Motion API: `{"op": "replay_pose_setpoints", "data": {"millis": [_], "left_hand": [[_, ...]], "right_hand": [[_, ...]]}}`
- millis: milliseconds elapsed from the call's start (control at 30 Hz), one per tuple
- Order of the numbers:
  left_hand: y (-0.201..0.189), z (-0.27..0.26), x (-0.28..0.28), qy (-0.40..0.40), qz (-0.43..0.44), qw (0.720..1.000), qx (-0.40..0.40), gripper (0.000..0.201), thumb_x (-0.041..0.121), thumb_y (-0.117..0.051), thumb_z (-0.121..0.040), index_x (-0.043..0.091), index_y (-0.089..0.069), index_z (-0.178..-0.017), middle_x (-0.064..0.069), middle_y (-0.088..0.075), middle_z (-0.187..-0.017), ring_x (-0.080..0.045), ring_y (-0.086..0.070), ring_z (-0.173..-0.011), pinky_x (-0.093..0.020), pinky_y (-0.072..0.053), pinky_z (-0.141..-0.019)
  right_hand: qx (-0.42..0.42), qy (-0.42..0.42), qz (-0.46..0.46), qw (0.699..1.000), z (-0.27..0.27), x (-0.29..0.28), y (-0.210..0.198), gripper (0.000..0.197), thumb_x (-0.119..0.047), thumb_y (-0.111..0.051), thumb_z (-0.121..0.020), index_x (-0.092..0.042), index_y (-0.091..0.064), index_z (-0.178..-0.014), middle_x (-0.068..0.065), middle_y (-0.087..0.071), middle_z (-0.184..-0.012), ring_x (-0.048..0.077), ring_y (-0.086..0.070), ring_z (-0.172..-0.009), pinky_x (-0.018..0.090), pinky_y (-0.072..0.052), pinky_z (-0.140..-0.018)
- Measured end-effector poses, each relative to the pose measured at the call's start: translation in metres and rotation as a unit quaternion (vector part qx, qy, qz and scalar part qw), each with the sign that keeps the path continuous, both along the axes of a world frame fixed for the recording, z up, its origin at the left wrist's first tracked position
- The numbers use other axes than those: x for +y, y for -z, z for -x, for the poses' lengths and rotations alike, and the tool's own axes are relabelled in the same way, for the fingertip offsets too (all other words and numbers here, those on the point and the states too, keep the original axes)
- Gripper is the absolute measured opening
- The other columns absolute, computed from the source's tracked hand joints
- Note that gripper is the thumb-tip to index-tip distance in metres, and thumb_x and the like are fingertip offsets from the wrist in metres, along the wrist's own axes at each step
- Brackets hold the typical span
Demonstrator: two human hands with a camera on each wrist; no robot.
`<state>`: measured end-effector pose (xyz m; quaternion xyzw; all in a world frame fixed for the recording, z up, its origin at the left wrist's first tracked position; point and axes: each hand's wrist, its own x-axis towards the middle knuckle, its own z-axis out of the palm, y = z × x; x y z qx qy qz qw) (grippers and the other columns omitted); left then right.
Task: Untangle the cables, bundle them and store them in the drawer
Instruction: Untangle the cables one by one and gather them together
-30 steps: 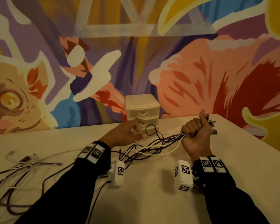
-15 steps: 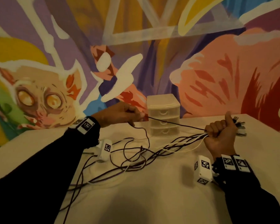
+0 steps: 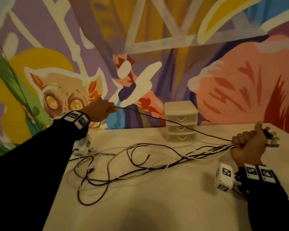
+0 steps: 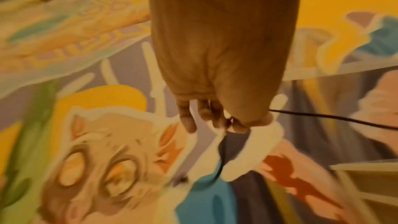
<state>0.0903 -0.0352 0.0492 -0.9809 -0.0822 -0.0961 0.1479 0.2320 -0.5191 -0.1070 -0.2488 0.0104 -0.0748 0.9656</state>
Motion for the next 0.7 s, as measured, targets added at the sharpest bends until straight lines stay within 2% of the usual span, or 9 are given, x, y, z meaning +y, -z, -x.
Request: {"op": "replay_pose_setpoints", "data": {"millis": [67, 133, 200, 267, 400, 500, 600, 633, 700], "left_hand": [[-0.002, 0.016, 0.038, -0.061, -0.036, 0.995, -0.065, 0.044, 0.039, -0.027, -0.11, 0.015, -0.063, -0.118, -0.013, -0.059, -0.105, -0.041, -0.055, -0.11, -0.046, -0.039, -0.098], [0.003, 0.028, 0.055, -0.151, -0.12, 0.979, -0.065, 0.038, 0.017, -0.044, -0.104, 0.015, -0.061, -0.137, -0.021, -0.059, -0.133, -0.044, -0.051, -0.131, -0.054, -0.04, -0.111], [0.011, 0.039, 0.052, -0.26, -0.153, 0.953, 0.035, 0.038, 0.022, -0.045, -0.11, 0.015, -0.054, -0.146, -0.019, -0.046, -0.157, -0.04, -0.042, -0.148, -0.051, -0.037, -0.118], [0.02, 0.044, 0.044, -0.282, -0.132, 0.946, 0.09, 0.044, 0.033, -0.047, -0.11, 0.015, -0.049, -0.15, -0.015, -0.043, -0.159, -0.037, -0.041, -0.148, -0.046, -0.037, -0.12], [0.035, 0.017, -0.055, -0.041, 0.101, 0.994, -0.008, 0.048, 0.019, -0.059, -0.108, 0.008, -0.05, -0.154, -0.013, -0.047, -0.156, -0.033, -0.043, -0.145, -0.039, -0.034, -0.118], [0.043, 0.007, -0.191, 0.169, 0.321, 0.931, 0.048, 0.068, 0.043, -0.072, -0.099, 0.022, -0.043, -0.157, 0.014, -0.04, -0.147, -0.005, -0.038, -0.136, -0.026, -0.034, -0.111], [0.076, -0.032, -0.262, 0.237, 0.292, 0.916, 0.143, 0.116, 0.071, -0.083, -0.077, 0.028, -0.022, -0.167, 0.011, -0.034, -0.166, -0.01, -0.036, -0.149, -0.037, -0.034, -0.125], [0.091, -0.046, -0.272, 0.253, 0.265, 0.919, 0.148, 0.118, 0.074, -0.084, -0.074, 0.026, -0.027, -0.165, 0.005, -0.039, -0.167, -0.015, -0.042, -0.148, -0.041, -0.037, -0.125], [0.11, -0.065, -0.282, 0.261, 0.279, 0.91, 0.162, 0.079, 0.061, -0.081, -0.085, 0.018, -0.055, -0.147, -0.005, -0.071, -0.138, -0.017, -0.066, -0.121, -0.039, -0.05, -0.109]], "right_hand": [[-0.011, -0.016, -0.003, 1.0, 0.0, -0.007, 0.002, 0.062, -0.051, -0.062, -0.106, -0.029, -0.025, -0.06, -0.006, -0.016, -0.05, 0.013, -0.011, -0.045, 0.026, -0.017, -0.043], [-0.03, -0.042, -0.002, 0.999, 0.002, -0.004, 0.0, 0.063, -0.05, -0.062, -0.106, -0.029, -0.026, -0.059, -0.006, -0.015, -0.049, 0.012, -0.011, -0.044, 0.027, -0.015, -0.044], [-0.049, -0.08, 0.008, 0.996, 0.006, 0.007, -0.005, 0.063, -0.05, -0.062, -0.106, -0.029, -0.028, -0.057, -0.006, -0.015, -0.048, 0.011, -0.011, -0.042, 0.027, -0.015, -0.043], [-0.058, -0.123, 0.021, 0.99, 0.011, 0.02, -0.008, 0.063, -0.049, -0.061, -0.107, -0.029, -0.03, -0.055, -0.007, -0.015, -0.046, 0.01, -0.012, -0.039, 0.026, -0.016, -0.041], [-0.09, -0.182, 0.041, 0.978, 0.022, 0.041, -0.016, 0.062, -0.045, -0.059, -0.107, -0.028, -0.031, -0.055, -0.007, -0.017, -0.043, 0.007, -0.014, -0.035, 0.026, -0.015, -0.037], [-0.113, -0.203, 0.048, 0.971, 0.03, 0.048, -0.025, 0.062, -0.044, -0.055, -0.109, -0.027, -0.034, -0.053, -0.008, -0.019, -0.043, 0.006, -0.014, -0.035, 0.026, -0.013, -0.039], [-0.125, -0.213, 0.053, 0.968, 0.037, 0.052, -0.036, 0.06, -0.042, -0.056, -0.109, -0.026, -0.033, -0.056, -0.007, -0.018, -0.044, 0.007, -0.014, -0.035, 0.026, -0.015, -0.038], [-0.128, -0.216, 0.055, 0.967, 0.039, 0.051, -0.039, 0.06, -0.042, -0.057, -0.108, -0.026, -0.032, -0.056, -0.007, -0.017, -0.044, 0.007, -0.014, -0.036, 0.026, -0.016, -0.038], [-0.142, -0.217, 0.051, 0.964, 0.038, 0.047, -0.043, 0.061, -0.042, -0.056, -0.109, -0.026, -0.031, -0.056, -0.007, -0.017, -0.044, 0.007, -0.015, -0.036, 0.026, -0.015, -0.039]]}}
